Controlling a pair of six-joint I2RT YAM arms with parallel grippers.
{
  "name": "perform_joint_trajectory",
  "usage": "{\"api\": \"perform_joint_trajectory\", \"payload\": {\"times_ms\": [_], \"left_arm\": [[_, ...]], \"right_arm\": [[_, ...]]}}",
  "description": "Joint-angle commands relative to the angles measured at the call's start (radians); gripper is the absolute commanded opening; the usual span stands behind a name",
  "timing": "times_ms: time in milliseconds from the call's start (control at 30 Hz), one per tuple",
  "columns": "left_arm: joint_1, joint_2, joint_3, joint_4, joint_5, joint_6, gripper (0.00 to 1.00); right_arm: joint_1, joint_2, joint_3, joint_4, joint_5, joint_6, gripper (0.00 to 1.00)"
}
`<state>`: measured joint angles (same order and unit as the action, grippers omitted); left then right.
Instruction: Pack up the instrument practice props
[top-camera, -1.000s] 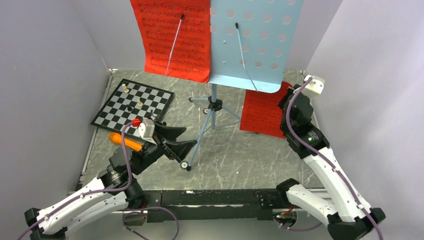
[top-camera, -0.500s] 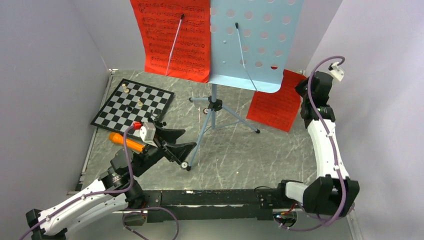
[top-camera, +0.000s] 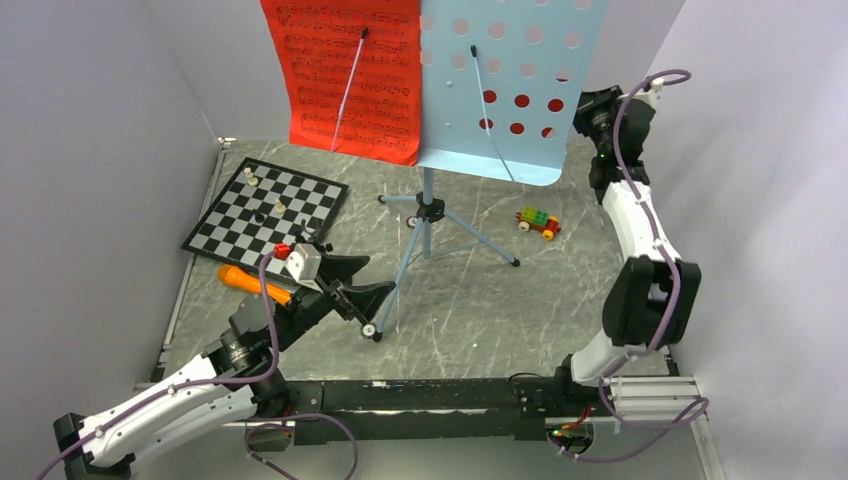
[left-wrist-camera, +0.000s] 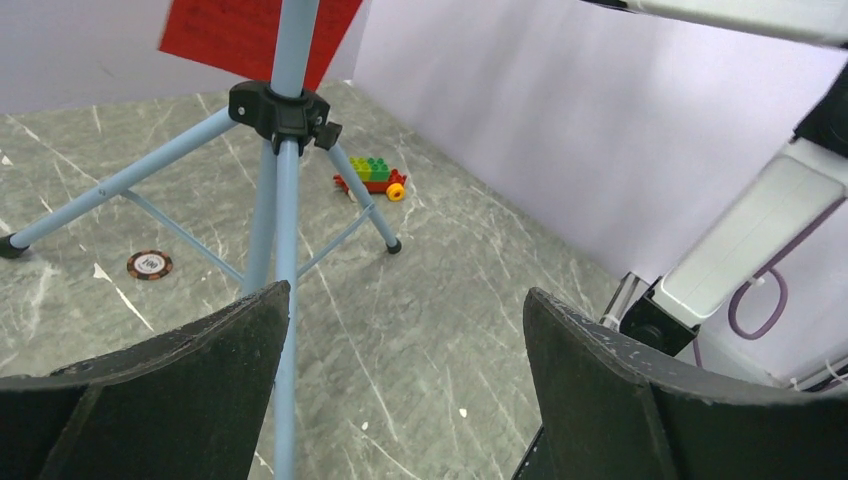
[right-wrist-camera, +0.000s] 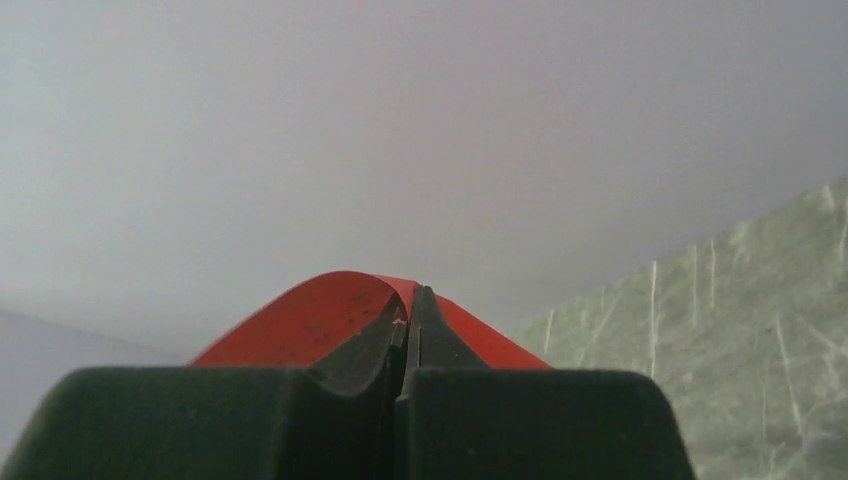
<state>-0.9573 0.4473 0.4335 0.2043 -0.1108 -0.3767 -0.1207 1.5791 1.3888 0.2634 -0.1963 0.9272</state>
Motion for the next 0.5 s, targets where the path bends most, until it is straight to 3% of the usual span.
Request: {"api": "perform_joint_trajectory", "payload": {"times_ms": [0, 233, 467], "left_arm": [[-0.003, 0.025, 0.018, 0.041, -0.015, 0.016, 0.91], [-0.003, 0.031, -0.003, 0.031, -0.024, -0.015, 0.91], [-0.003, 0.04, -0.006, 0.022, -0.034, -0.018, 0.91]], "right_arm": [[0.001, 0.153, -0.027, 0.055, -0.079, 0.145, 0.0], [0.0, 0.314, -0.071, 0.024, -0.068, 0.096, 0.0], [0.001, 0.354, -0.051, -0.079, 0.023, -0.004, 0.0]]}}
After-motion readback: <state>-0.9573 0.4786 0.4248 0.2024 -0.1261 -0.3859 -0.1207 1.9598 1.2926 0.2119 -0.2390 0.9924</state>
